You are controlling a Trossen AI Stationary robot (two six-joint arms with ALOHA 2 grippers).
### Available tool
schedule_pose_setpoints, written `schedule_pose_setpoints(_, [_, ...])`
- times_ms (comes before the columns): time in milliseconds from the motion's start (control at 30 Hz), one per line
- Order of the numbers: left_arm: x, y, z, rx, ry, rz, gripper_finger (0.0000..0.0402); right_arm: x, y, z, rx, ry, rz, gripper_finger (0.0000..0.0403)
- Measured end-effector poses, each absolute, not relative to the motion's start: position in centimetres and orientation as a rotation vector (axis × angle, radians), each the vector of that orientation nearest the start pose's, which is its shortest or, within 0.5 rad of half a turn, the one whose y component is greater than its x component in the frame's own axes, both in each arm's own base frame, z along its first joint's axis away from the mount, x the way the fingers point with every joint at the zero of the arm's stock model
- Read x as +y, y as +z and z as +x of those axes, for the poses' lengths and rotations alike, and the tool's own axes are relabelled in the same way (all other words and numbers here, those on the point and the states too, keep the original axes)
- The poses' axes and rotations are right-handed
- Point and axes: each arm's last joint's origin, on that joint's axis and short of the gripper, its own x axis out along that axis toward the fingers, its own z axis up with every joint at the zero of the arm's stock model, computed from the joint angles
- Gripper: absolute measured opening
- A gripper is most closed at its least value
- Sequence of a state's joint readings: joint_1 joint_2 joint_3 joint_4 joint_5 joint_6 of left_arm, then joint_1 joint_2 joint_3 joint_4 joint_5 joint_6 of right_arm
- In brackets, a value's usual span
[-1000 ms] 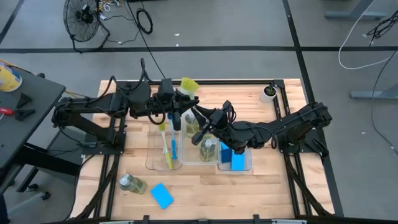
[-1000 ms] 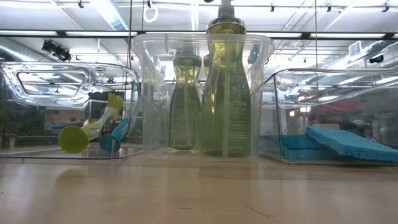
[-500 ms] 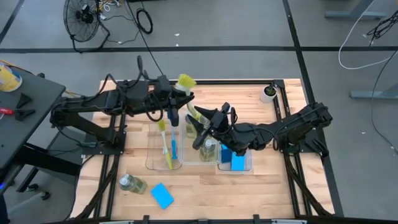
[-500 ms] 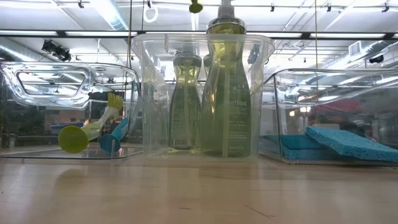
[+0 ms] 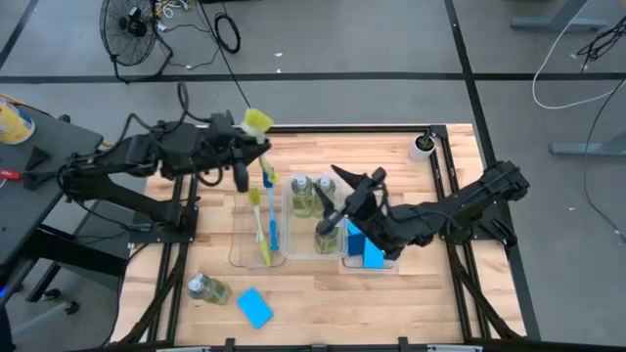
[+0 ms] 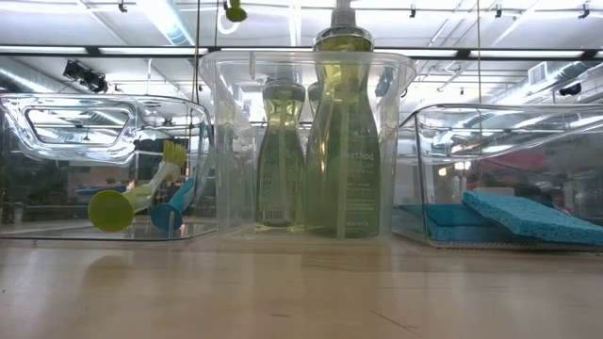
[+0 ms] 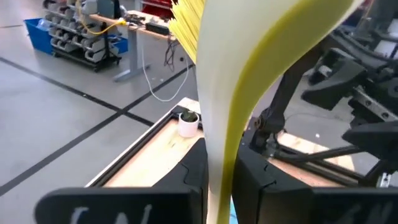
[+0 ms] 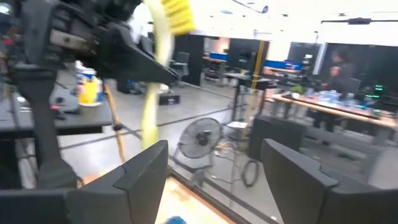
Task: Pick & Place Kitchen Sink Supplies
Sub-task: Put the yellow dishwashing brush into the left transparent bin
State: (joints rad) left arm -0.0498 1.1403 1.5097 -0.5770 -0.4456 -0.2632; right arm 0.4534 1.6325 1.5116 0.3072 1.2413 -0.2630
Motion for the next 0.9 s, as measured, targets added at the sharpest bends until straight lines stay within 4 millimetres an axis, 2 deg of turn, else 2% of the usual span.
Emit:
schedule_pose_setpoints(133, [0.3, 47.1, 19.0, 0.155, 0.433, -0.239, 0.0052, 14.1, 42.2, 32.1, -0.020, -0.842, -0.088, 0.0248])
schedule_pose_setpoints(367, [0.4, 46.5, 16.9, 0.242, 0.457, -0.263, 0.0044, 14.8, 43.9, 29.5, -0.035, -0.866, -0.030, 0.0235])
schedule_pose_setpoints(633, [0.5, 45.1, 16.4, 0.368, 0.513, -0.333, 0.0047, 15.3, 44.4, 28.5, -0.033, -0.885, -0.008, 0.0231])
schedule_pose_setpoints(900, [-0.1, 42.1, 17.2, 0.439, 0.528, -0.387, 0.0044, 15.3, 44.4, 28.5, -0.039, -0.881, 0.006, 0.0231])
